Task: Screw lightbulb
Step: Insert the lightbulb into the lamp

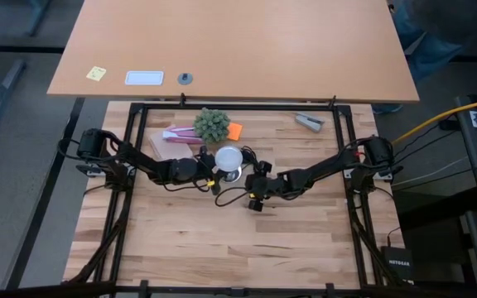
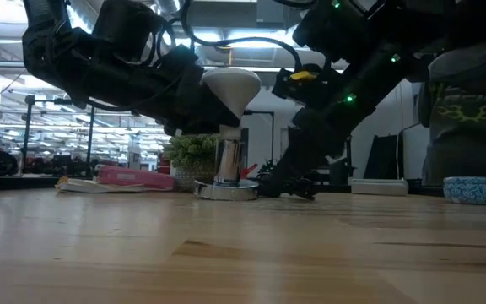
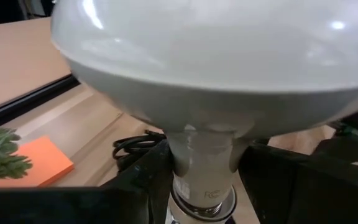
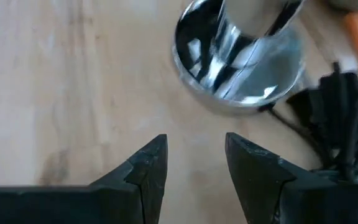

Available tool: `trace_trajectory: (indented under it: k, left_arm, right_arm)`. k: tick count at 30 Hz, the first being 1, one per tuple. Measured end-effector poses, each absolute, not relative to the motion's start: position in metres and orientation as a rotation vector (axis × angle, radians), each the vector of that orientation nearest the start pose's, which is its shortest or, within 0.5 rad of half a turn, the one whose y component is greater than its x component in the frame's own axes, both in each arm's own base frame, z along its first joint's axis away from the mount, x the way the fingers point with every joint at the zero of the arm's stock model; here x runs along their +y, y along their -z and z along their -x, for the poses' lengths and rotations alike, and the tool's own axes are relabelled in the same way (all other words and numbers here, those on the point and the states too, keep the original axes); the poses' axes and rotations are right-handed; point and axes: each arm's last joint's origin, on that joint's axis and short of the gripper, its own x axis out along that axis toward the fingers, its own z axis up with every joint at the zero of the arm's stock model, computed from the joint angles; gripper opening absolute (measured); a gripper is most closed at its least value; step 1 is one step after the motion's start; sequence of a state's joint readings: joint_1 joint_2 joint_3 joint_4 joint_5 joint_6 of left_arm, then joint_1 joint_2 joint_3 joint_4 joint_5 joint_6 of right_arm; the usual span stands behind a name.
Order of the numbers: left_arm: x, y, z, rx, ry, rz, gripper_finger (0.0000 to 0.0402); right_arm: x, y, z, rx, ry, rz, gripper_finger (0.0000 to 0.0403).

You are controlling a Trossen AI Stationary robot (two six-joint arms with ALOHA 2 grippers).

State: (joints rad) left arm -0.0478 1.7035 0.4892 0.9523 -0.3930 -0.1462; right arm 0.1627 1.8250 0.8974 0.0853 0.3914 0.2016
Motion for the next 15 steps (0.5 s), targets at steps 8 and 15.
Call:
trace_trajectory:
  k: [8, 15]
  left_arm:
    - [-0.002, -0.131, -0.288, 0.235, -0.372, 0.077, 0.0150]
    - [-0.002, -0.131, -0.288, 0.239, -0.381, 0.079, 0.0150]
  right_arm:
    - [0.041, -0.108, -0.350, 0.763, 0.344, 0.050, 0.0168]
    - [0.021, -0.092, -0.359, 0.724, 0.397, 0.012, 0.0168]
